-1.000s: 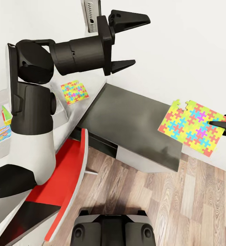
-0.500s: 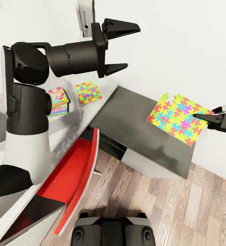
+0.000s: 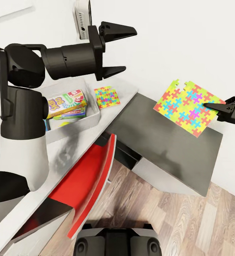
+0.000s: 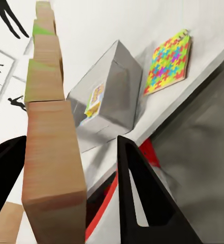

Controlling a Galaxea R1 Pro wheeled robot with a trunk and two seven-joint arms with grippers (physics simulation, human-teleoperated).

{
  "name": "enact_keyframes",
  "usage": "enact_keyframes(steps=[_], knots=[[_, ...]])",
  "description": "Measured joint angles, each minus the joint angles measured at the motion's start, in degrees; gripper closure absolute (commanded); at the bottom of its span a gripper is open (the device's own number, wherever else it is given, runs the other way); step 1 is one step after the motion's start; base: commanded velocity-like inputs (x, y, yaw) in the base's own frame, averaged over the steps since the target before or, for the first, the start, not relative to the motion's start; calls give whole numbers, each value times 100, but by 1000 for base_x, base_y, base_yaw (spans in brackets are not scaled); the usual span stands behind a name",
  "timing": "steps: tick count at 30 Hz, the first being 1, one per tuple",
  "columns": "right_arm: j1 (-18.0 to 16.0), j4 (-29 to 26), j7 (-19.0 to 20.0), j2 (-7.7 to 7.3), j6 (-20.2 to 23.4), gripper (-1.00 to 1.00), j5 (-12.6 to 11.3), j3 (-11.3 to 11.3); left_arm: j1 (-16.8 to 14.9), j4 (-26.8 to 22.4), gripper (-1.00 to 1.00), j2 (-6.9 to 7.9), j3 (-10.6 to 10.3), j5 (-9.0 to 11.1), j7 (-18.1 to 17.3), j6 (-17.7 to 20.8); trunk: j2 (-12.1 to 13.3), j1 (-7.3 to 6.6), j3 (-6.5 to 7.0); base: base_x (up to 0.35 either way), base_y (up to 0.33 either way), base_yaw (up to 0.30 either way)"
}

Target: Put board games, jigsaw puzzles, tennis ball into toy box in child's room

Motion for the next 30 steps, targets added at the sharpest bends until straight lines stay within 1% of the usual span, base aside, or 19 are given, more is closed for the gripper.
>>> enact_keyframes(steps=[4,5,6,9,10,11,15,16,18,19,22,23,26,27,30], knots=[[-304,172,-129,19,3,100,-97,9,-23,1,-100,142,67,-1,-5,15,0,0,28,0,0,214],[-356,199,-162,22,5,100,-156,12,-25,1,-100,168,89,1,-9,17,0,0,34,0,0,214],[-358,201,-163,22,0,100,-148,12,-26,1,-100,169,90,2,-9,17,0,0,41,0,0,214],[-459,252,-245,29,5,100,-427,48,-31,1,-100,219,149,5,-17,21,0,0,62,0,0,216],[-481,263,-277,29,5,100,-533,79,-33,1,-100,225,162,7,-19,22,0,0,69,0,0,217],[-481,264,-278,29,1,100,-527,81,-34,1,-100,225,163,7,-19,22,0,0,75,0,0,220],[-536,287,-442,30,3,100,-904,255,-46,1,-100,222,192,12,-22,23,0,0,102,0,0,225],[-536,287,-443,30,1,100,-905,257,-46,1,-100,222,192,12,-22,23,0,0,108,0,0,228],[-551,291,-501,28,3,100,-1038,314,-55,1,-100,222,198,15,-23,23,0,0,121,0,0,229],[-551,291,-502,28,1,100,-1038,315,-55,1,-100,222,198,15,-23,24,0,0,128,0,0,230],[-569,291,-555,15,3,100,-1184,366,-63,1,-100,223,202,25,-24,24,0,0,147,0,0,231],[-569,291,-556,15,1,100,-1182,366,-63,1,-100,223,202,25,-24,24,0,0,153,0,0,232],[-589,291,-587,-10,4,100,-1297,396,-67,1,-100,228,205,62,-25,25,0,0,172,0,0,234],[-589,291,-587,-11,2,100,-1293,396,-67,1,-100,228,205,63,-25,25,0,0,178,0,0,235],[-626,289,-612,-16,5,100,-1385,410,-69,1,-100,233,201,84,-21,25,0,0,196,0,0,236]])
